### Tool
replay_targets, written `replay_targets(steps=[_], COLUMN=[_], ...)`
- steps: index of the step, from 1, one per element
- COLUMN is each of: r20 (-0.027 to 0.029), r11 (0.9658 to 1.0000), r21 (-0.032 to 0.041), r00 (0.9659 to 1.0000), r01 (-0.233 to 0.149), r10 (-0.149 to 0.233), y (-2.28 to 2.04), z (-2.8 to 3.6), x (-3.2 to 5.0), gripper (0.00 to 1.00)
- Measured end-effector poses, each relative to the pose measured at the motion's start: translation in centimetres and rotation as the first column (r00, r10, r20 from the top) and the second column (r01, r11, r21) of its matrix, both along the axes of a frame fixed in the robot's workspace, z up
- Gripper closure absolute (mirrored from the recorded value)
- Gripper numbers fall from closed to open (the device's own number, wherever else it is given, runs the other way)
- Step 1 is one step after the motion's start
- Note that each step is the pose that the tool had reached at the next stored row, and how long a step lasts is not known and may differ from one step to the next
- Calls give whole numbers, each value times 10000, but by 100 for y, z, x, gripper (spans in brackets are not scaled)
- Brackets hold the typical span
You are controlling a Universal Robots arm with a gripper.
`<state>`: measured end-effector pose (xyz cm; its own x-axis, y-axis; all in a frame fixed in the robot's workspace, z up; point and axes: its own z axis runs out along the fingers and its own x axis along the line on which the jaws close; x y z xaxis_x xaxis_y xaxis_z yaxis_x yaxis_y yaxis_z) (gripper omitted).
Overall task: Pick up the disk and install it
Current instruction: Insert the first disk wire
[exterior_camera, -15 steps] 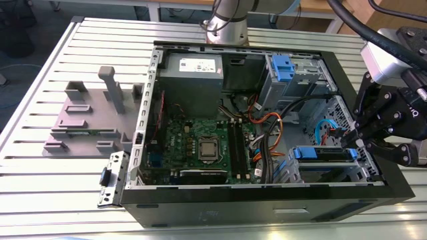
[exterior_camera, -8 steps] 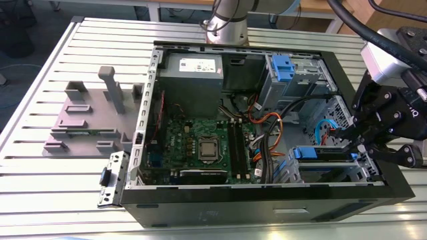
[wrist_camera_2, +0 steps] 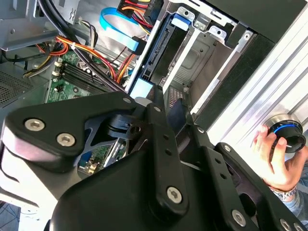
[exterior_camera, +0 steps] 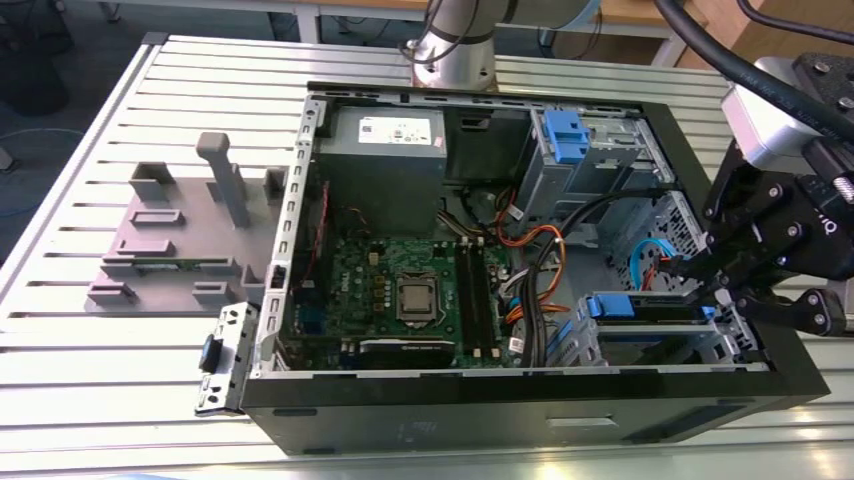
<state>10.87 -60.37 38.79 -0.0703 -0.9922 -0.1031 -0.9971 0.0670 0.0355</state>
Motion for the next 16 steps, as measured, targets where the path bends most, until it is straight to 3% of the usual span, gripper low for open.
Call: replay_targets(steps=[2, 3, 8, 16], r20=[0, 0, -3, -29], r11=[10000, 10000, 10000, 10000], r21=[5, 8, 12, 12], r00=[10000, 10000, 10000, 10000], r01=[0, 0, -1, 1], r10=[0, 0, 1, -1], y=[0, 0, 9, 136], z=[0, 0, -20, -90], x=[0, 0, 18, 193], gripper=[69, 63, 63, 63])
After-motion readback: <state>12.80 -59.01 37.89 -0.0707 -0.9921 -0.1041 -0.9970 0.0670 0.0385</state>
